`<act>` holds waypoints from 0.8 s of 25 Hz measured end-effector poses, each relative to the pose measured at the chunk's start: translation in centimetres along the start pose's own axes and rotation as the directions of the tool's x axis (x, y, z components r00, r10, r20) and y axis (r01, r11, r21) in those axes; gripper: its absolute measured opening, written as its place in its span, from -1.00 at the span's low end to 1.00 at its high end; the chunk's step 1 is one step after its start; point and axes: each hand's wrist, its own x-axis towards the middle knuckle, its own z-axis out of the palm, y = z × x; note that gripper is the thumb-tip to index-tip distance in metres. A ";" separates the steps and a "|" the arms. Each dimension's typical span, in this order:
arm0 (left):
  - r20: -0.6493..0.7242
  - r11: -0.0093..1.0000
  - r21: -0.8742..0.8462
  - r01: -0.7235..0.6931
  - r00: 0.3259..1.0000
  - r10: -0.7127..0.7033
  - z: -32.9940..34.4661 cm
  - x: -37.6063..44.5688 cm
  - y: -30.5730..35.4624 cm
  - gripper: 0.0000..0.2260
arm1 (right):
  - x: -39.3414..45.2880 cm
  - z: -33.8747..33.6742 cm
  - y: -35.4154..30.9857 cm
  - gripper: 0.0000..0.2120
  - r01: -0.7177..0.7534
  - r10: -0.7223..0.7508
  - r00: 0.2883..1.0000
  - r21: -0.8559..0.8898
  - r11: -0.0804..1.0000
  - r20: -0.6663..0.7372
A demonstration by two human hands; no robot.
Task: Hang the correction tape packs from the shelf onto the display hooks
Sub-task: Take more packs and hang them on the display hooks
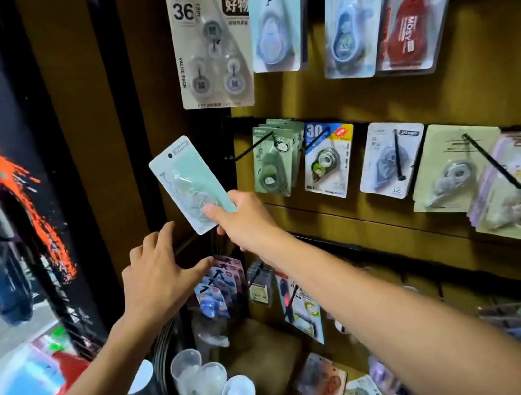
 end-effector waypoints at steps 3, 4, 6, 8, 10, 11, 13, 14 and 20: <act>0.016 1.000 -0.009 0.015 1.000 -0.014 0.3 -0.2 -0.8 -0.14 | -0.4 0.5 -0.1 -0.70 0.032 -0.030 0.998 0.024 0.999 -0.061; 0.017 1.000 -0.014 0.019 1.000 -0.018 0.4 -0.3 -0.9 -0.14 | -0.6 0.6 -0.2 -0.70 0.038 -0.034 0.996 0.056 0.998 -0.082; 0.010 1.000 -0.017 0.018 1.000 -0.018 0.4 -0.5 -1.0 -0.14 | -1.0 0.8 -0.5 -0.70 0.024 -0.008 0.994 0.144 0.989 -0.106; 0.008 1.000 -0.021 0.019 1.000 -0.019 0.2 -0.7 -1.1 -0.15 | -1.1 0.6 -0.7 -0.71 -0.008 0.031 0.994 0.203 0.979 -0.106; 0.005 0.999 -0.032 0.023 1.000 -0.023 0.0 -0.7 -1.2 -0.16 | -0.8 0.4 -1.0 -0.72 -0.042 0.068 0.991 0.220 0.975 -0.114; 0.004 0.999 -0.033 0.024 1.000 -0.024 -0.1 -0.7 -1.2 -0.16 | -0.5 0.3 -1.2 -0.72 -0.057 0.087 0.988 0.226 0.973 -0.125; 0.004 0.999 -0.032 0.025 1.000 -0.025 -0.4 -0.6 -1.3 -0.17 | 0.6 0.2 -1.4 -0.72 -0.111 0.149 0.978 0.250 0.962 -0.143; 0.004 0.999 -0.034 0.024 1.000 -0.024 -0.5 -0.5 -1.3 -0.17 | 1.4 0.0 -1.3 -0.75 -0.148 0.194 0.971 0.282 0.948 -0.141; -0.012 0.997 -0.064 -0.034 0.999 0.033 -0.8 1.2 -1.2 -0.21 | 7.0 -1.9 0.3 -0.52 -0.389 0.432 0.899 0.329 0.860 -0.066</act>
